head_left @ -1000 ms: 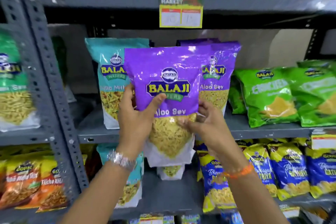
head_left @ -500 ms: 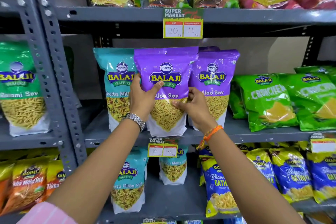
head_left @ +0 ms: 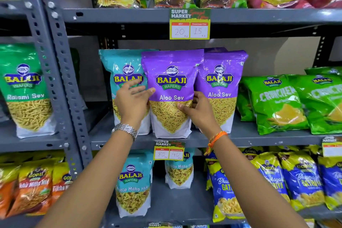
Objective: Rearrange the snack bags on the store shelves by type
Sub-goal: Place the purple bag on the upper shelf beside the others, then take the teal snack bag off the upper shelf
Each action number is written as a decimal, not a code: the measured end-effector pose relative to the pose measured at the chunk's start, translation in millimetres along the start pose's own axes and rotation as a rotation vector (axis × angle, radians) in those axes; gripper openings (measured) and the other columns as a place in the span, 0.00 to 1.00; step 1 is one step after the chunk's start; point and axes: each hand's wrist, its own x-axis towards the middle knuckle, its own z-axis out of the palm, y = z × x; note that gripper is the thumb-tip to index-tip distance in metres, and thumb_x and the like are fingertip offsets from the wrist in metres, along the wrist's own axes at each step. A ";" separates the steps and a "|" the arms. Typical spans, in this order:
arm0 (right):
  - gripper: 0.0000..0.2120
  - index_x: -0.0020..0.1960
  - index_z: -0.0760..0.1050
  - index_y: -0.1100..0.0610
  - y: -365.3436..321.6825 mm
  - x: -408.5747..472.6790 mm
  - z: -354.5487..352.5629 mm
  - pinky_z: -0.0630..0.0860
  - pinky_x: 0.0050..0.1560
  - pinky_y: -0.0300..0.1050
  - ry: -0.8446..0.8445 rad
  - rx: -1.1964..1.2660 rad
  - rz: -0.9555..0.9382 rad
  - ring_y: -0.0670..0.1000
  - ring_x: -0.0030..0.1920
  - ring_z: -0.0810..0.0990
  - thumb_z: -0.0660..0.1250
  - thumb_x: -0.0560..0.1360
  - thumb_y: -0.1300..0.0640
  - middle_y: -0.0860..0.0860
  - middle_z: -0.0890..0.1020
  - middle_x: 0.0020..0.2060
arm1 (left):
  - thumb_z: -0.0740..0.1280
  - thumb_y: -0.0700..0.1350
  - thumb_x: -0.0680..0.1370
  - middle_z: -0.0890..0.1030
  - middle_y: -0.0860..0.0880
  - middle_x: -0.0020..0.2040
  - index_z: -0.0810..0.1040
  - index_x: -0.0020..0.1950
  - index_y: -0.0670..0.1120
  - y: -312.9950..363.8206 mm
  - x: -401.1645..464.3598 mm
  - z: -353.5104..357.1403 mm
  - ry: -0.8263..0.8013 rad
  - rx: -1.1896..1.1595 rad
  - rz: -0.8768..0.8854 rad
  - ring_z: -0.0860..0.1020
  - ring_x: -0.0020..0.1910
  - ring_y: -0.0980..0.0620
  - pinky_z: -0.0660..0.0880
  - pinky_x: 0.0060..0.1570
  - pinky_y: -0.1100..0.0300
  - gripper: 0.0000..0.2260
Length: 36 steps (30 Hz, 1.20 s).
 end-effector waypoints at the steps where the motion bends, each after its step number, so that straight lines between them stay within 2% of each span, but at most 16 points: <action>1: 0.32 0.64 0.72 0.59 -3.3 -3.0 -1.7 0.80 0.57 0.63 0.007 -0.072 -0.016 0.61 0.53 0.84 0.80 0.65 0.54 0.57 0.85 0.52 | 0.82 0.39 0.68 0.87 0.41 0.51 0.81 0.61 0.42 -2.3 -1.2 -10.4 0.042 -0.006 0.019 0.86 0.42 0.53 0.84 0.50 0.55 0.23; 3: 0.34 0.66 0.70 0.59 -12.1 -11.0 -5.6 0.80 0.55 0.61 0.036 -0.211 -0.051 0.61 0.51 0.84 0.80 0.65 0.52 0.58 0.85 0.51 | 0.81 0.36 0.68 0.85 0.42 0.51 0.80 0.59 0.41 -9.6 -2.3 -31.8 0.117 0.001 0.080 0.83 0.43 0.55 0.83 0.52 0.57 0.21; 6: 0.32 0.66 0.70 0.59 -28.5 -33.4 -7.7 0.78 0.56 0.54 0.171 -0.356 -0.117 0.59 0.54 0.83 0.79 0.67 0.54 0.58 0.85 0.53 | 0.81 0.38 0.69 0.80 0.45 0.58 0.76 0.64 0.43 -25.8 1.1 -57.2 0.121 0.062 0.094 0.80 0.54 0.54 0.78 0.59 0.63 0.26; 8: 0.26 0.64 0.72 0.57 -39.2 -55.4 6.0 0.80 0.53 0.56 0.253 -0.297 -0.213 0.56 0.51 0.82 0.77 0.69 0.57 0.56 0.84 0.52 | 0.81 0.42 0.69 0.75 0.46 0.67 0.70 0.70 0.44 -39.4 7.9 -67.0 0.058 0.154 0.024 0.75 0.64 0.51 0.73 0.65 0.60 0.33; 10: 0.19 0.60 0.75 0.56 -42.8 -75.4 32.7 0.82 0.49 0.55 0.189 -0.181 -0.276 0.54 0.47 0.82 0.74 0.71 0.60 0.55 0.83 0.50 | 0.81 0.43 0.70 0.70 0.45 0.73 0.64 0.75 0.45 -50.9 16.0 -72.6 -0.035 0.194 -0.092 0.71 0.70 0.49 0.70 0.69 0.53 0.39; 13: 0.15 0.61 0.77 0.56 -35.0 -92.0 74.7 0.81 0.54 0.57 -0.029 -0.119 -0.270 0.54 0.52 0.83 0.68 0.75 0.58 0.54 0.84 0.54 | 0.79 0.39 0.72 0.70 0.44 0.75 0.56 0.80 0.44 -59.1 26.7 -75.6 -0.181 0.079 -0.232 0.73 0.65 0.50 0.72 0.63 0.54 0.44; 15: 0.17 0.66 0.75 0.57 -25.0 -97.1 96.7 0.78 0.61 0.53 -0.121 -0.163 -0.260 0.56 0.60 0.80 0.64 0.78 0.58 0.56 0.82 0.60 | 0.80 0.41 0.71 0.72 0.43 0.75 0.60 0.80 0.45 -67.0 36.8 -78.1 -0.215 0.035 -0.217 0.76 0.65 0.49 0.75 0.62 0.53 0.42; 17: 0.19 0.70 0.71 0.59 -13.5 -99.9 110.8 0.72 0.63 0.48 -0.120 -0.221 -0.233 0.59 0.64 0.77 0.62 0.80 0.60 0.59 0.79 0.63 | 0.79 0.42 0.72 0.76 0.42 0.72 0.66 0.77 0.45 -71.2 44.4 -77.9 -0.237 0.010 -0.182 0.80 0.61 0.50 0.79 0.56 0.57 0.37; 20: 0.22 0.74 0.65 0.61 -2.8 -101.9 126.3 0.66 0.69 0.47 -0.137 -0.255 -0.140 0.59 0.72 0.70 0.61 0.81 0.60 0.59 0.73 0.71 | 0.76 0.41 0.75 0.79 0.42 0.69 0.66 0.76 0.44 -70.8 51.2 -74.7 -0.273 -0.042 -0.175 0.82 0.54 0.54 0.80 0.48 0.62 0.33; 22: 0.24 0.76 0.61 0.61 -0.2 -101.5 132.7 0.64 0.72 0.47 -0.138 -0.267 -0.107 0.58 0.75 0.66 0.61 0.81 0.59 0.58 0.69 0.74 | 0.77 0.42 0.74 0.80 0.43 0.67 0.66 0.76 0.43 -68.9 52.5 -73.6 -0.279 -0.022 -0.156 0.82 0.57 0.52 0.82 0.49 0.63 0.33; 24: 0.26 0.77 0.59 0.61 -1.3 -101.6 137.1 0.62 0.74 0.48 -0.138 -0.266 -0.091 0.58 0.76 0.64 0.61 0.81 0.59 0.58 0.66 0.75 | 0.80 0.45 0.71 0.81 0.44 0.65 0.68 0.74 0.44 -66.3 48.3 -76.6 -0.248 0.033 -0.135 0.82 0.62 0.48 0.82 0.58 0.52 0.35; 26: 0.27 0.77 0.58 0.60 -4.9 -100.2 137.8 0.60 0.74 0.46 -0.139 -0.273 -0.089 0.57 0.76 0.63 0.62 0.81 0.59 0.57 0.66 0.75 | 0.82 0.54 0.66 0.83 0.46 0.63 0.71 0.72 0.47 -65.6 41.7 -80.4 -0.181 0.120 -0.100 0.82 0.61 0.47 0.80 0.62 0.44 0.38; 28: 0.28 0.78 0.58 0.61 -4.9 -94.8 137.5 0.60 0.74 0.46 -0.147 -0.289 -0.095 0.57 0.76 0.63 0.62 0.81 0.59 0.57 0.66 0.75 | 0.81 0.59 0.64 0.84 0.48 0.62 0.73 0.70 0.49 -60.5 31.3 -83.9 -0.092 0.218 -0.044 0.83 0.59 0.46 0.81 0.59 0.44 0.38; 32: 0.29 0.76 0.61 0.60 -8.2 -85.1 141.4 0.65 0.75 0.54 -0.161 -0.295 -0.093 0.58 0.74 0.67 0.64 0.78 0.53 0.57 0.71 0.73 | 0.80 0.58 0.67 0.84 0.49 0.62 0.73 0.70 0.50 -46.9 9.3 -91.2 0.060 0.336 0.021 0.83 0.59 0.45 0.79 0.53 0.52 0.35; 33: 0.29 0.74 0.63 0.58 -7.1 -80.9 144.4 0.68 0.74 0.56 -0.167 -0.250 -0.085 0.57 0.73 0.70 0.65 0.77 0.49 0.56 0.72 0.72 | 0.80 0.58 0.67 0.84 0.49 0.62 0.73 0.70 0.50 -45.0 6.0 -93.1 0.082 0.353 0.032 0.82 0.59 0.45 0.77 0.50 0.54 0.35; 36: 0.32 0.73 0.64 0.55 -6.9 -69.6 147.7 0.68 0.74 0.55 -0.219 -0.110 -0.039 0.50 0.71 0.71 0.69 0.74 0.42 0.52 0.74 0.71 | 0.80 0.60 0.67 0.85 0.49 0.60 0.73 0.71 0.50 -38.0 -3.2 -99.9 0.118 0.400 0.052 0.82 0.57 0.44 0.72 0.47 0.55 0.36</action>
